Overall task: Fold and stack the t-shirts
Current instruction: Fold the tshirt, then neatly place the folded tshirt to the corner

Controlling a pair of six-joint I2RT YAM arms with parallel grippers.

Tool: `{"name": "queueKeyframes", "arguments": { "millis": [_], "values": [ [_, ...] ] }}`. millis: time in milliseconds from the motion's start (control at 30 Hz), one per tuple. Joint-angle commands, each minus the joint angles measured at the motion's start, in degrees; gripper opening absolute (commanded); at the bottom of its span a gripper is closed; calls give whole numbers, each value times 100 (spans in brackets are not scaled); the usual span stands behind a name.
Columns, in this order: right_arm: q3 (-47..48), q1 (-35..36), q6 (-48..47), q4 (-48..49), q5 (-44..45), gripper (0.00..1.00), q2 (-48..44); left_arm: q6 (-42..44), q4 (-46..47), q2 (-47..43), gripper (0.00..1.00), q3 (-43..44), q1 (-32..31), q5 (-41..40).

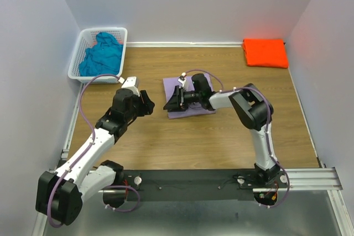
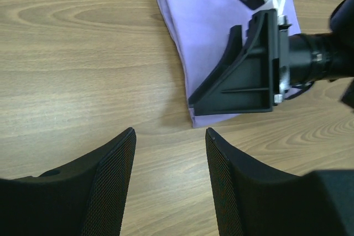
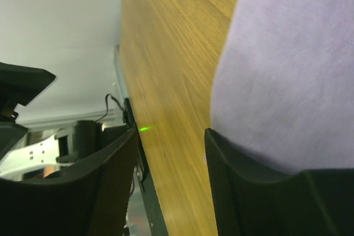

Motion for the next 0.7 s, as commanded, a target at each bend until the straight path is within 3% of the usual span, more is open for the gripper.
{"name": "queueKeyframes", "arguments": {
  "millis": [0, 100, 300, 433, 567, 667],
  "values": [
    [382, -171, -1153, -1622, 673, 60, -937, 431, 121, 61, 62, 252, -183, -185],
    [102, -618, -1630, -2249, 1018, 63, -1649, 668, 174, 367, 62, 507, -412, -334],
    [-1006, -2541, -2042, -3381, 1412, 71, -3063, 1064, 271, 1499, 62, 1402, -1536, -1054],
    [-1077, -3263, -2604, -4970, 2501, 80, -3978, 1424, 280, 2491, 62, 2132, -2266, -1318],
    [-1138, -3704, -2676, -5833, 3609, 90, -4620, 1863, 236, 3565, 61, 3062, -3020, -1591],
    [-1182, -3810, -2676, -6361, 3882, 90, -4858, 2075, 78, 4418, 59, 3834, -3312, -1749]
  ]
}}
